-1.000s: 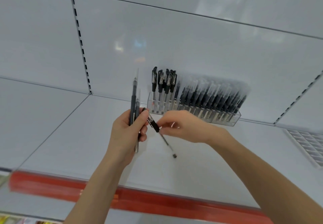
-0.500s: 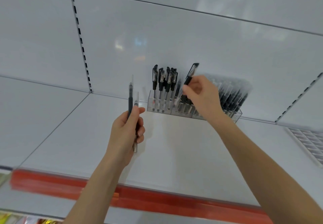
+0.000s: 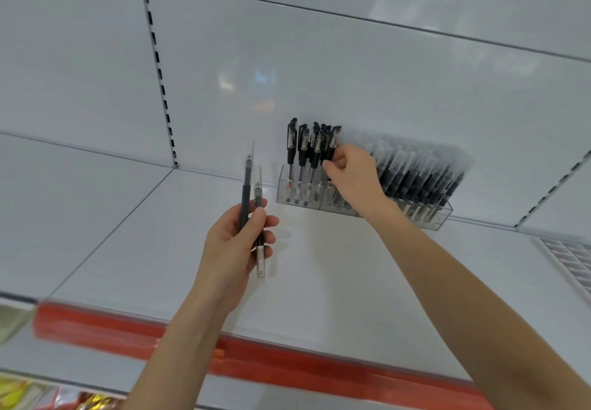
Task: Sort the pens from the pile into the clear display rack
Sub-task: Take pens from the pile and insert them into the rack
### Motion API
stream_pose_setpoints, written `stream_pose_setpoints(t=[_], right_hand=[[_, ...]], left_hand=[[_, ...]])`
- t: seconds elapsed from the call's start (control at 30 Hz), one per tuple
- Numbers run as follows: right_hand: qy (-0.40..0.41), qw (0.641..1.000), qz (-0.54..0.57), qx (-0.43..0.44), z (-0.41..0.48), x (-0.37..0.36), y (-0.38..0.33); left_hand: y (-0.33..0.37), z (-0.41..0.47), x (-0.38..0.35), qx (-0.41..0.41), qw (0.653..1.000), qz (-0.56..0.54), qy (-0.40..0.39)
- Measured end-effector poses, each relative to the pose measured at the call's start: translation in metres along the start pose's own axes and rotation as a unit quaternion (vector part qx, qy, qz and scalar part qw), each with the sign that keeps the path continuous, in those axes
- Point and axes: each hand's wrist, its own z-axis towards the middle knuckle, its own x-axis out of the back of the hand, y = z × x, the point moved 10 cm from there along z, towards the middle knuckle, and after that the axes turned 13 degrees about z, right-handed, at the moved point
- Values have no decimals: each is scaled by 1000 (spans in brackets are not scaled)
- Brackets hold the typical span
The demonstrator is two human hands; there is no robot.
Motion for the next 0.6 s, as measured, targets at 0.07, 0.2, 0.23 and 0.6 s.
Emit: stream_pose_setpoints(t=[0.07, 0.2, 0.23, 0.6], right_hand=[[3, 1000, 29, -6, 1, 2, -1], [-15, 1000, 2, -11, 5, -5, 4], [-24, 1000, -11, -15, 5, -9, 7], [8, 988, 150, 23, -24, 15, -19]], left_hand=[[0, 0, -1, 3, 1000, -13, -1], [-1, 0, -5, 7, 1000, -21, -7], [-1, 0, -6, 8, 1000, -23, -8], [1, 1, -18, 8, 999, -37, -35]])
